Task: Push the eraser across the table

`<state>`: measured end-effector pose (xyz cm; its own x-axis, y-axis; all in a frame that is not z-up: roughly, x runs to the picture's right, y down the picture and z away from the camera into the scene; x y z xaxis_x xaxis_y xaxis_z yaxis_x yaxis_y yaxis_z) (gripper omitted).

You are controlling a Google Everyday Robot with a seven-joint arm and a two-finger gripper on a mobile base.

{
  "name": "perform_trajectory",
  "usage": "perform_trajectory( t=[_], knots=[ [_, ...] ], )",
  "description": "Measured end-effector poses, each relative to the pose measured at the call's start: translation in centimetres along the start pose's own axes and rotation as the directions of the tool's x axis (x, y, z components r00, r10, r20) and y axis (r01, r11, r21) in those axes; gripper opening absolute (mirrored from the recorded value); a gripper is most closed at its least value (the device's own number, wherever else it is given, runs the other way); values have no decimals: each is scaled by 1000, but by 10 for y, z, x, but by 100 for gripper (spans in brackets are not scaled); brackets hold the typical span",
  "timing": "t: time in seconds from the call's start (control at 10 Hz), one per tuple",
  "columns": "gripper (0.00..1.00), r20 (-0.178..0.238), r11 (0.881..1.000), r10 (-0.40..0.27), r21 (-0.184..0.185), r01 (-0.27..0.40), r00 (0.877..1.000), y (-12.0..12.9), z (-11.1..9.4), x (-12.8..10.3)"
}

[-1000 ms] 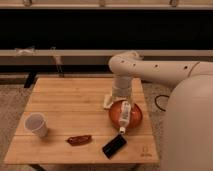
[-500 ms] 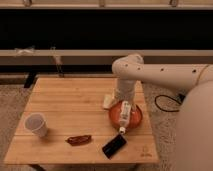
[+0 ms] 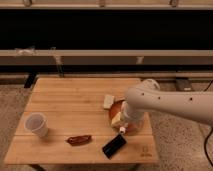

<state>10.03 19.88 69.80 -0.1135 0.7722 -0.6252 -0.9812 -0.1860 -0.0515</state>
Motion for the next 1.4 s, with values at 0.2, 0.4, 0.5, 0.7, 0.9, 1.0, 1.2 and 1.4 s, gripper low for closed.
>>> perform_trajectory(
  t=[0.2, 0.4, 0.5, 0.7, 0.9, 1.0, 1.2, 1.4],
  knots=[
    [80, -6, 999, -32, 0, 32, 999, 3, 22, 7],
    [80, -25, 998, -65, 21, 66, 998, 9, 47, 15],
    [80, -32, 997, -76, 29, 77, 997, 11, 54, 20],
    [76, -47, 995, -97, 29, 98, 994, 20, 72, 31],
    [57, -45, 995, -92, 18, 93, 995, 17, 73, 46],
    [45, -49, 997, -82, 12, 82, 995, 16, 67, 58],
    [27, -62, 997, -75, -6, 75, 995, 17, 63, 74],
    [5, -80, 997, -80, -22, 79, 994, 16, 74, 78]
  ],
)
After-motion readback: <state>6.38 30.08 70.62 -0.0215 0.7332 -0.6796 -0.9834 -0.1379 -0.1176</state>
